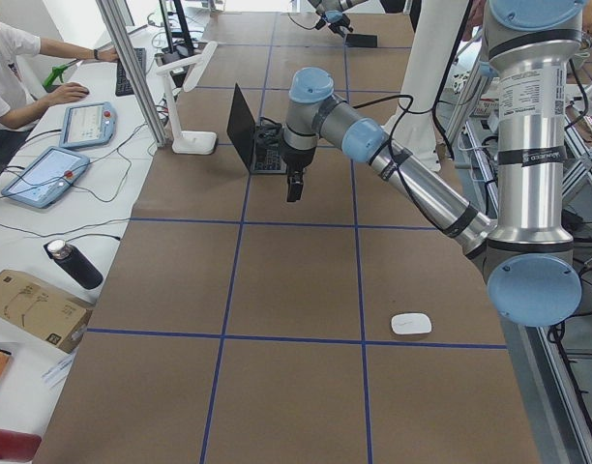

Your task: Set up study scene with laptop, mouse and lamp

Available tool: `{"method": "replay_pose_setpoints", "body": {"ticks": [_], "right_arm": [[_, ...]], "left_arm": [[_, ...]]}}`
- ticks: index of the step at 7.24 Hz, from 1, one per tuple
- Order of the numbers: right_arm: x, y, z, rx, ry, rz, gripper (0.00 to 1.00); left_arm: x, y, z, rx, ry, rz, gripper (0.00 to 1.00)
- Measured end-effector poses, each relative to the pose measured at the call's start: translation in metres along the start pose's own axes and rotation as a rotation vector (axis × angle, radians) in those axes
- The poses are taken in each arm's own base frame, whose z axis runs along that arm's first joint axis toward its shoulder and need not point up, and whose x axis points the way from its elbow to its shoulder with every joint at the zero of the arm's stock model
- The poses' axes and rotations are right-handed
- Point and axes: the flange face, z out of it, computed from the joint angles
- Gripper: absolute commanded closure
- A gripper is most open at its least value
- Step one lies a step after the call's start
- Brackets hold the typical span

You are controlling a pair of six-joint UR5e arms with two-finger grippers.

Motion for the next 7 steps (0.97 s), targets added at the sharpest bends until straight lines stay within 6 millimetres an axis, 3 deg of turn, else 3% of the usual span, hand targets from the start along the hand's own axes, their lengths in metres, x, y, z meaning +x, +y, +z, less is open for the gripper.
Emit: {"method": "replay_pose_setpoints", "body": {"ticks": [3,7], "right_arm": [[-0.008,-0.021,-0.013,-0.013,0.03,-0.051,0.14],[0.009,-0.007,-0.002,-0.051,0.047,-0.072,0.14]], "left_arm": [[0.001,0.001,-0.002,0.002,0.002,-0.003,0.0],[0.002,0.002,-0.003,0.005,0.005,-0.005,0.0]]}}
